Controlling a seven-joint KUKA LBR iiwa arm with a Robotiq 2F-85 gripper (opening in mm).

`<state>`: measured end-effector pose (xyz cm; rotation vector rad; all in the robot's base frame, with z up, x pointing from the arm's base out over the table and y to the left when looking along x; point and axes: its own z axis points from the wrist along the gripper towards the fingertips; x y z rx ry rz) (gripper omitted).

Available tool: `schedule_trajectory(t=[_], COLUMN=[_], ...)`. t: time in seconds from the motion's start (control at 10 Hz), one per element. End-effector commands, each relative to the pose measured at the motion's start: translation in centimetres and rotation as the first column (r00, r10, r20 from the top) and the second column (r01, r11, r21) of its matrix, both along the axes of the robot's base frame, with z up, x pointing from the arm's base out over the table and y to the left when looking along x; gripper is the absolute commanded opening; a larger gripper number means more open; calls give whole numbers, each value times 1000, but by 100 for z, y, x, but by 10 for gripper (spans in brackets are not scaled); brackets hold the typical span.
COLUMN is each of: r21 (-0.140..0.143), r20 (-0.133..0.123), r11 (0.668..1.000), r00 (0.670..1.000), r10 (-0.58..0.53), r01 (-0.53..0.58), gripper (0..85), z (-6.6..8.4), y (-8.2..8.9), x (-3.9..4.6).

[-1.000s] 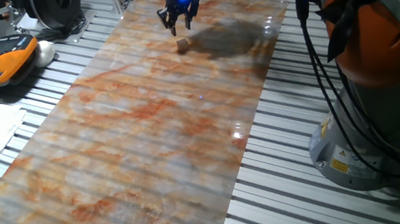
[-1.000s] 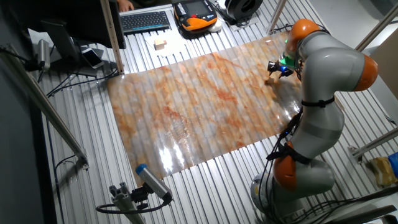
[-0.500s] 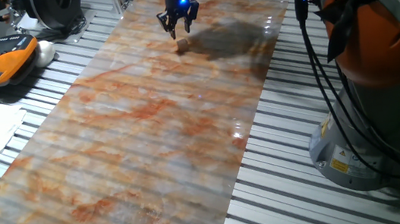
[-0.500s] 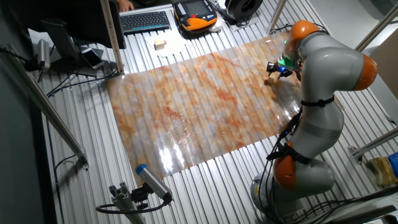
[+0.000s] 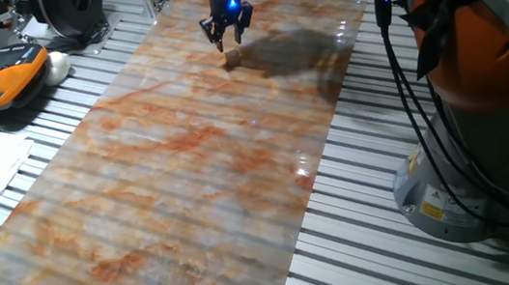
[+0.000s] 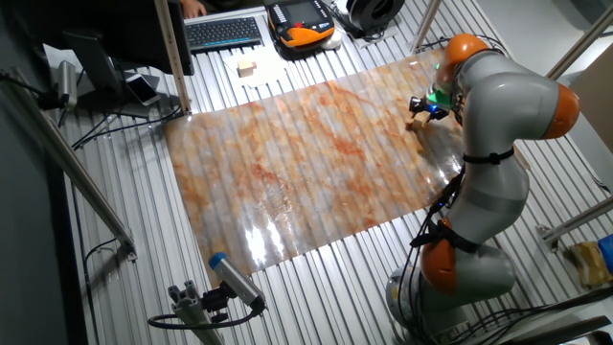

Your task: Pick up the small block on the left and move it to the right

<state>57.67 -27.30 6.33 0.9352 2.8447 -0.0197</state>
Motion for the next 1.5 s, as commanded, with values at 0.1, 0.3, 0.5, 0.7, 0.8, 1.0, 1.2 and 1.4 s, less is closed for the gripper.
schedule_trajectory(t=[0.1, 0.3, 0.5, 0.7, 0.8, 1.0, 1.2, 1.4], r21=[4, 8, 25, 25, 24, 23, 24, 24], r20=[5, 12, 19, 20, 20, 24, 26, 26], r11=[1000, 1000, 1000, 1000, 1000, 1000, 1000, 1000], r00=[1000, 1000, 1000, 1000, 1000, 1000, 1000, 1000], r10=[1, -4, -13, -13, -11, -5, -1, 0], r01=[-1, 4, 12, 12, 11, 4, 1, -1], gripper=[510, 510, 510, 510, 510, 510, 510, 510], z=[-35, -55, -55, -59, -65, -93, -103, -110], y=[1, 2, 1, -1, -2, -18, -26, -27], x=[-4, -9, -11, -17, -21, -48, -62, -62])
